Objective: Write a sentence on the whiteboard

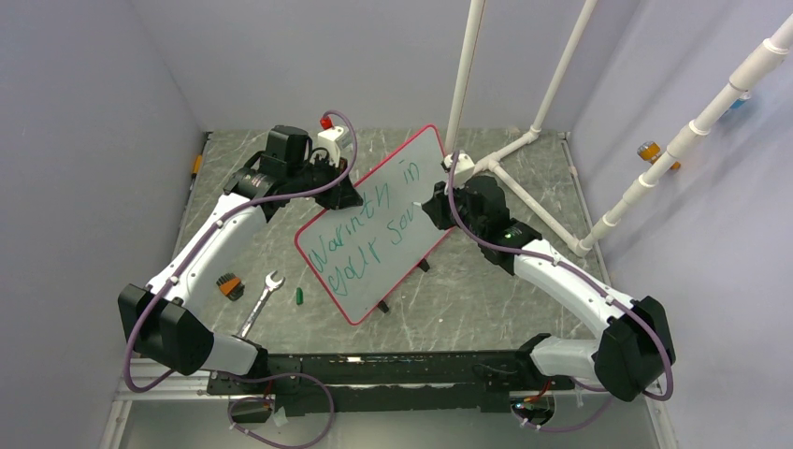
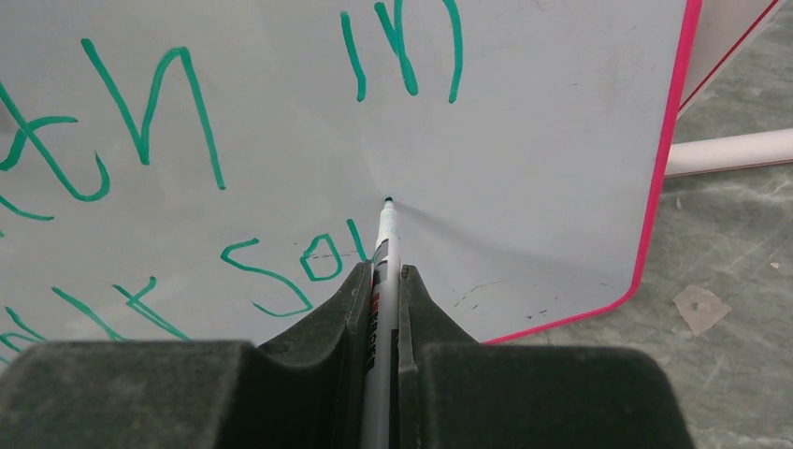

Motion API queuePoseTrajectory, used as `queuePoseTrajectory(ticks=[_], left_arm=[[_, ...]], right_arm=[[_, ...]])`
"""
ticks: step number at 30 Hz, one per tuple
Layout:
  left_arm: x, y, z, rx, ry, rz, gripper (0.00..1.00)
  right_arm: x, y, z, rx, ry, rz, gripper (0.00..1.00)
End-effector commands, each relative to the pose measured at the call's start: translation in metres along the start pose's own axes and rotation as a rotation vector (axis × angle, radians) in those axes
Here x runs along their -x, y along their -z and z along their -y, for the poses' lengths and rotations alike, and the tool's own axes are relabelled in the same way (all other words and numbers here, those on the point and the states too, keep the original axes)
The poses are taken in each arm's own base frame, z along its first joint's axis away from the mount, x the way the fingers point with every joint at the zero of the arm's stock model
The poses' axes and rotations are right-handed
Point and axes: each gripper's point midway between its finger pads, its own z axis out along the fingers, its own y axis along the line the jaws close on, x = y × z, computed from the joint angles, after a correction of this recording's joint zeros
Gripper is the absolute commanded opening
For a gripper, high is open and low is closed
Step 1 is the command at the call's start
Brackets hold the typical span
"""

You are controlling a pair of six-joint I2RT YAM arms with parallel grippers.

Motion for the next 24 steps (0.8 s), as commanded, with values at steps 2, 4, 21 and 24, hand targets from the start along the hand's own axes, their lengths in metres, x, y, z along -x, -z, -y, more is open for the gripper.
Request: queuePoseTrajectory(ticks=[2, 4, 21, 24], left_arm=[[-0.050, -0.022, -0.017, 0.022, -0.115, -0.164, 0.00], [-0.050, -0.022, -0.017, 0.022, -0.115, -0.164, 0.00], [-0.051, -0.022, -0.016, 0.019, -0.114, -0.164, 0.00], [-0.050, -0.022, -0.016, 0.021, -0.114, -0.164, 0.00]], right_arm=[[0.014, -0.004, -0.007, 0.032, -0.004, 0.050, 0.00], [0.006, -0.002, -0.009, 0.045, -0.021, 0.043, 0.00], [-0.024, 0.005, -0.002, 0.018, -0.048, 0.000, 0.00], [-0.017, 0.008, 0.002, -0.009, -0.041, 0.008, 0.00]])
